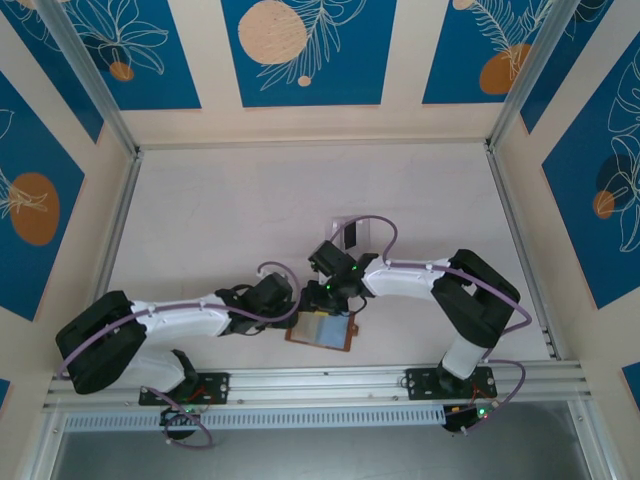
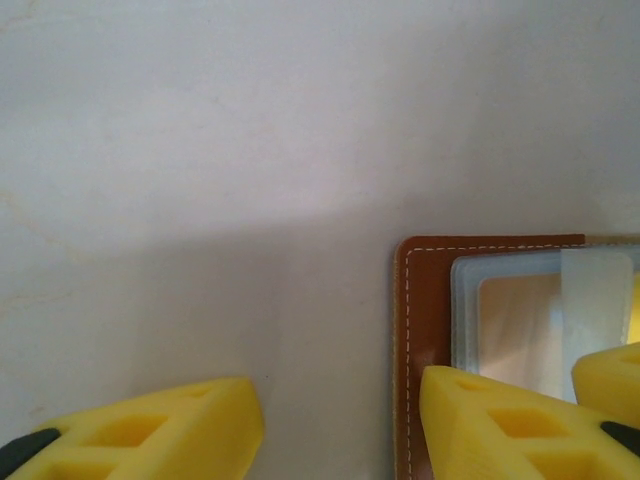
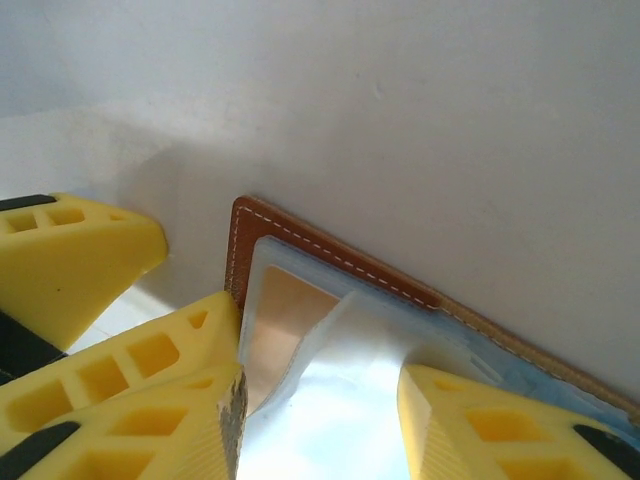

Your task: Put the credit cards into the card holder

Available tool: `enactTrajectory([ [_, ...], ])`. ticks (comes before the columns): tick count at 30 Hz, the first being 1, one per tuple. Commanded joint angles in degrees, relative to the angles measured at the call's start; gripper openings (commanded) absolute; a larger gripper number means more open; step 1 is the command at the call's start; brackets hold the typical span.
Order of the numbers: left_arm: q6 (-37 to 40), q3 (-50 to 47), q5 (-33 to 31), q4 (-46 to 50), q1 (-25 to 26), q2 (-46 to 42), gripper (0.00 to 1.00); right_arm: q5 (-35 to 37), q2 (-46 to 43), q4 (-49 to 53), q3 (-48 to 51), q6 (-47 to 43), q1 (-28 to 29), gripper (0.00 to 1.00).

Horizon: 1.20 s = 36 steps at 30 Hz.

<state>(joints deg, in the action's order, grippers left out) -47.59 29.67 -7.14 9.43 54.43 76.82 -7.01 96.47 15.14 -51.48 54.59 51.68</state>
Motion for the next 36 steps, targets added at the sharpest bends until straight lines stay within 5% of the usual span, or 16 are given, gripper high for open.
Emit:
enactTrajectory([
  [1, -2.6, -3.7, -2.3, 7.3, -0.4, -2.9, 0.56, -2.5, 0.1, -6.3, 1.0, 1.4, 0.3, 0.5],
  [7, -0.1, -2.7, -2.2, 15.1, -1.3, -13.4, 0.62, -5.3, 0.7, -7.7, -1.6, -1.0, -0.1, 0.56],
  [13, 6.7, -1.3, 5.2, 11.4, -1.2, -17.3, 0.64, -7.3, -1.7, -7.4, -2.3, -2.2, -1.6, 0.59],
  [25, 12.8, 5.9, 8.4, 6.2, 0.8, -4.9, 0.68, -1.7, -17.6, 4.4, 6.4, -0.9, -5.1, 0.58],
  [29, 12.8, 6.6, 7.5, 4.4, 1.1, 0.2, 0.65, -0.9, -20.2, 5.8, 11.2, 2.0, -3.3, 0.46],
  [34, 12.5, 5.8, 6.6, 2.9, 1.7, 3.9, 0.61, 2.6, -19.2, 9.0, 15.2, 4.8, -1.2, 0.16],
  [36, 12.2, 5.3, 6.4, 2.2, 2.2, 4.5, 0.6, 3.9, -19.1, 8.9, 17.2, 6.1, -1.5, 0.11],
])
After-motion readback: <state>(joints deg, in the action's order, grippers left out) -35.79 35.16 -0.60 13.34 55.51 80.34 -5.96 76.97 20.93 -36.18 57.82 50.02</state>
